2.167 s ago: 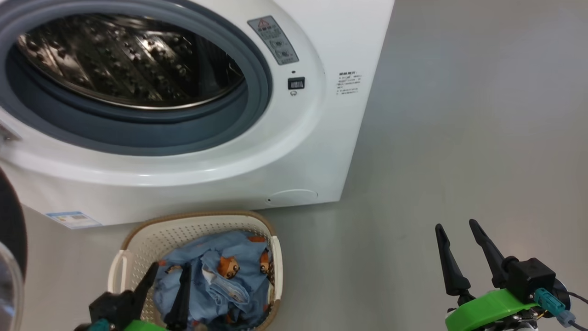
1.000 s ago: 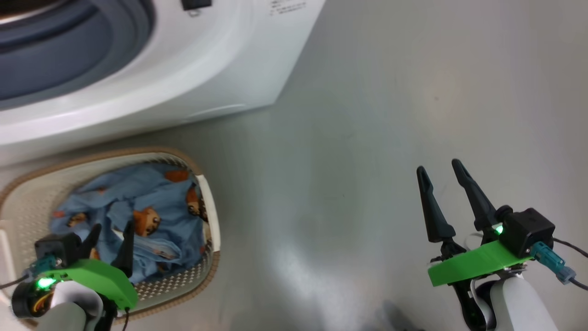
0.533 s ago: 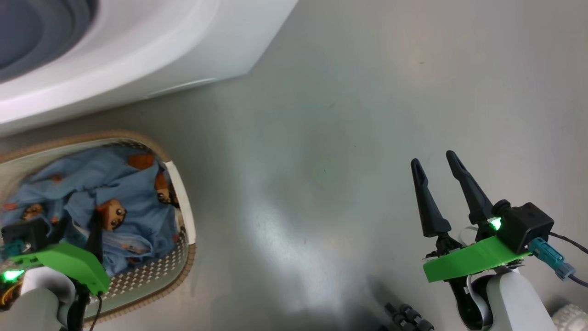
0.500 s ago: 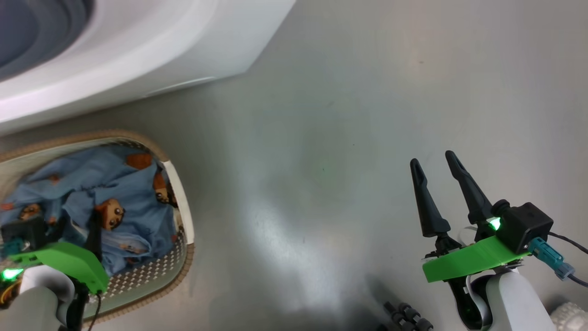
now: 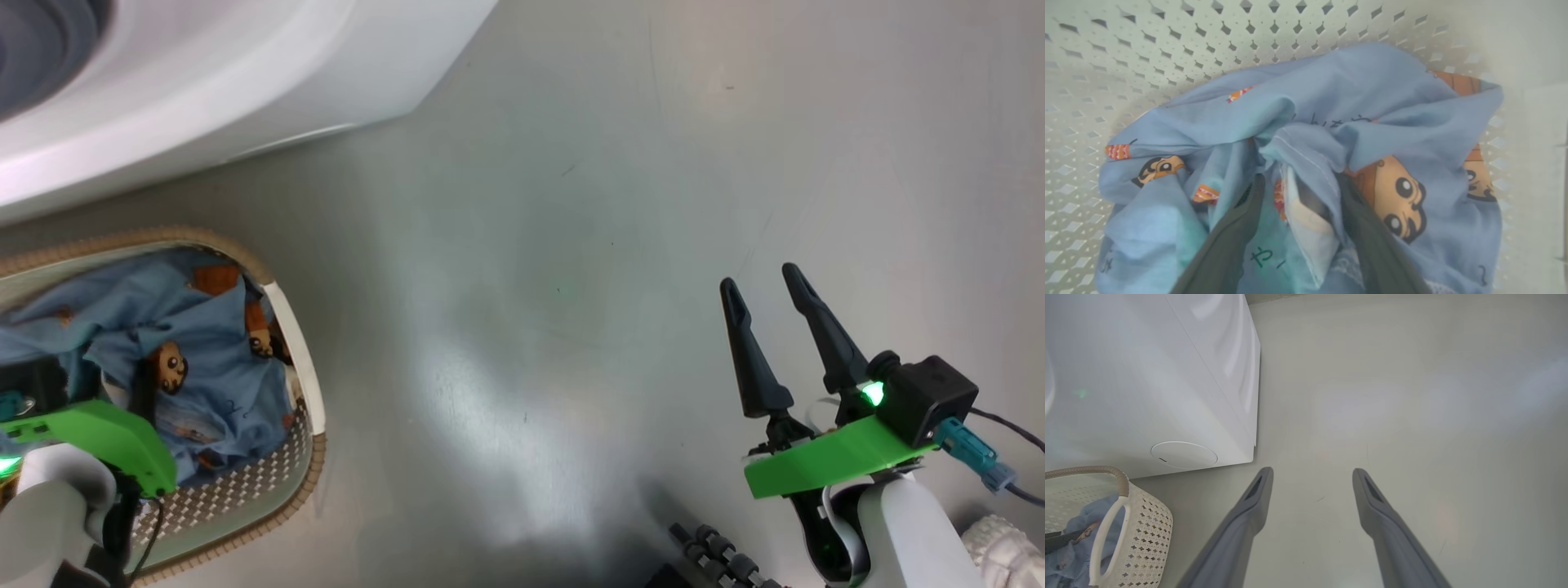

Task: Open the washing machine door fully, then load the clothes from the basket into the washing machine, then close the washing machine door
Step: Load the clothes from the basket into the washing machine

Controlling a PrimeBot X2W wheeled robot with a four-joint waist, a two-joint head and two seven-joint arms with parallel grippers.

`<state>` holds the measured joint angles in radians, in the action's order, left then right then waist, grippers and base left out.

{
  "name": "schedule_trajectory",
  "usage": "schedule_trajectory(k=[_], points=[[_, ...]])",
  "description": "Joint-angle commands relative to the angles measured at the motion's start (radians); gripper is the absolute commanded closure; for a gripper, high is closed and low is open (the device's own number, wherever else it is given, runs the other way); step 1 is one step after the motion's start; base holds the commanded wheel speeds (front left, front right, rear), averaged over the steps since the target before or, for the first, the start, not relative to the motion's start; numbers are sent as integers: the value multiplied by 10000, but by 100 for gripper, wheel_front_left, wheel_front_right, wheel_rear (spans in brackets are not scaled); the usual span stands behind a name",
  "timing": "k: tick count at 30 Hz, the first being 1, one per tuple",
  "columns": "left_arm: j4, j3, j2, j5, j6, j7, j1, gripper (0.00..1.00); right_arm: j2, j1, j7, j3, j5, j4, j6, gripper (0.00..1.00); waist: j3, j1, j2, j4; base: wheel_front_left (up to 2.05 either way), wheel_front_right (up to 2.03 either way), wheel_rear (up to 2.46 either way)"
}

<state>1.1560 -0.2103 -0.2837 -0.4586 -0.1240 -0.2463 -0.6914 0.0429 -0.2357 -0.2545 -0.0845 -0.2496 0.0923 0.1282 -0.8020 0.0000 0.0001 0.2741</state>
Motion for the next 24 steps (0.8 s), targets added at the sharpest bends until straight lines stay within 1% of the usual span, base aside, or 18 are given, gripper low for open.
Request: schedule_trajectory(k=[1,4,7,11,14,18,24], points=[[111,108,-233,-71,-35,-55,93,100,73,76,-72,-213,-52,-135,25,0,142,0,-1,-73,0,0,0],[85,-6,-179,-71,-49,-89,84,100,73,24,-72,-121,30,-196,25,0,297,0,-1,-151,0,0,0],[-313,43,-114,-148,-58,-142,193,100,73,13,-72,-31,97,-245,25,0,593,0,-1,-311,0,0,0],[-1279,297,16,-136,-62,-150,628,100,73,10,-72,82,215,-208,25,0,1028,0,-1,-621,0,0,0],[-2169,583,69,97,-62,-152,1065,100,73,-6,-72,126,282,-143,25,0,1377,0,-1,-824,0,0,0],[-2904,948,312,422,-60,-153,1602,100,73,18,-72,190,381,2,25,0,1814,0,-1,-1101,0,0,0],[-3468,1192,769,664,-64,-153,2137,100,73,75,-72,264,508,192,25,0,2400,0,-1,-1423,0,0,0]])
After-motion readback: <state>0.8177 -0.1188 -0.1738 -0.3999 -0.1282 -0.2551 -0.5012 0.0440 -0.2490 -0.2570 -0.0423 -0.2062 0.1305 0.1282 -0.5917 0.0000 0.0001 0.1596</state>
